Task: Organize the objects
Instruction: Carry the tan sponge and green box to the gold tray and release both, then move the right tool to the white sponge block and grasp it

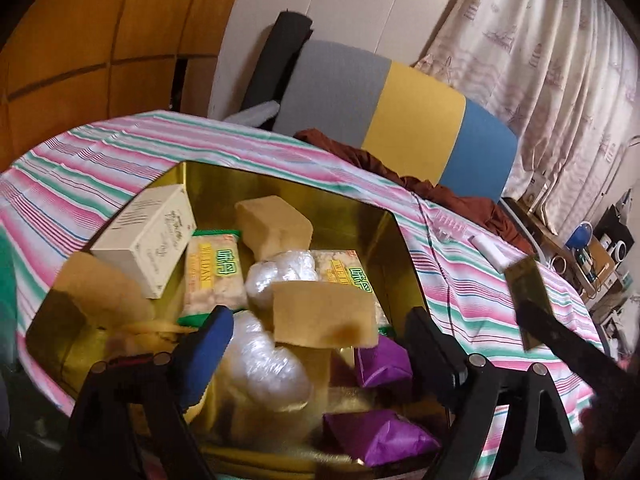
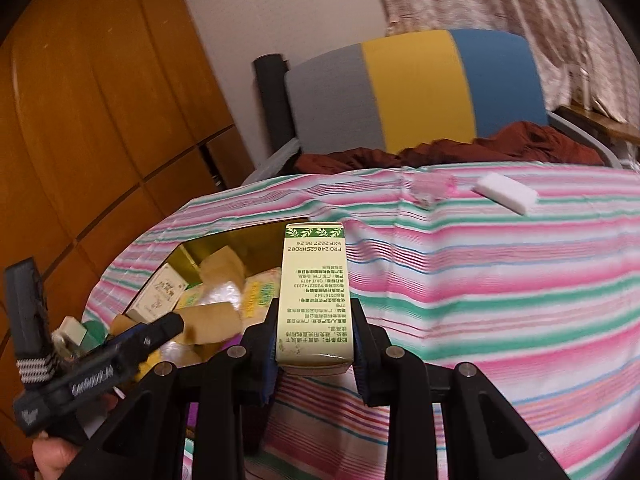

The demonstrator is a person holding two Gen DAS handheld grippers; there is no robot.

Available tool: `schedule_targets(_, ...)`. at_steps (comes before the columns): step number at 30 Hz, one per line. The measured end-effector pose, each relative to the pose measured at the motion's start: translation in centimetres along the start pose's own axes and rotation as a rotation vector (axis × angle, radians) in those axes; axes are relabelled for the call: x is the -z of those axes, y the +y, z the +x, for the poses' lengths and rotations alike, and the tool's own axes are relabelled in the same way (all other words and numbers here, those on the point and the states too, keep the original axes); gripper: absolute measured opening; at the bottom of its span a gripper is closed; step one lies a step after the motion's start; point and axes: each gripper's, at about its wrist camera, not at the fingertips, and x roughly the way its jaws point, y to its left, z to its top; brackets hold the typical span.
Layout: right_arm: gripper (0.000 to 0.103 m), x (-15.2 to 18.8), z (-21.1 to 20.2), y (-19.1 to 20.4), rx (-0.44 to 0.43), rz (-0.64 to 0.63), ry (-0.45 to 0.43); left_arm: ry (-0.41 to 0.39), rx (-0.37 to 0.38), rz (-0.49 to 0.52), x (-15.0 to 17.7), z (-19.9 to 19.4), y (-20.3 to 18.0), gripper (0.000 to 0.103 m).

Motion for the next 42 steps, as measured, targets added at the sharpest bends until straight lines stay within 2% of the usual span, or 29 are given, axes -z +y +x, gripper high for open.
schedule_targets(4, 0.03, -1.7, 2.7, 1.5, -0.056, -0.058, 0.082, -0.037, -0.022, 0.007, 0.8, -1.4, 0.3, 0.099)
schedule_targets(8, 0.03, -3.3, 5.8, 3.6, -0.084, -0.194, 0.145, -0.04, -0.021, 0.005, 1.2, -2.0, 0.6, 0.101)
schedule_targets(14, 0.03, -5.0, 10.5, 6.2, -0.055, -0.363, 0.208, -0.025, -0.011, -0.022, 1.7, -2.2, 1.2, 0.102)
schedule_targets(22, 0.03, -6.2, 16.6, 6.8, 0.012, -0.457, 0.317, -0.024, -0.008, -0.035, 1.9, -2.5, 1.7, 0.102)
schedule_targets(25, 0.037, -6.7, 18.1, 6.8, 0.055, -0.475, 0.319, -0.019, -0.009, -0.048, 1.9, -2.4, 2.0, 0.102)
schedule_targets(27, 0.04, -7.3, 18.3, 6.4, 0.104, -0.458, 0.299, -0.016, -0.009, -0.056, 1.8, -2.4, 2.1, 0.102)
schedule_targets(31, 0.043, -8.0, 16.2, 5.0, 0.066, -0.364, 0.234, -0.017, -0.005, -0.069, 1.7, -2.5, 2.2, 0.102)
schedule_targets(35, 0.044, -7.4, 13.5, 3.2, 0.059, -0.284, 0.184, -0.019, 0.005, -0.071, 1.6, -2.6, 1.7, 0.102)
schedule_targets(42, 0.044, -5.6, 10.4, 0.5, 0.054, -0.163, 0.16, -0.021, 0.021, -0.034, 1.7, -2.7, -0.3, 0.103)
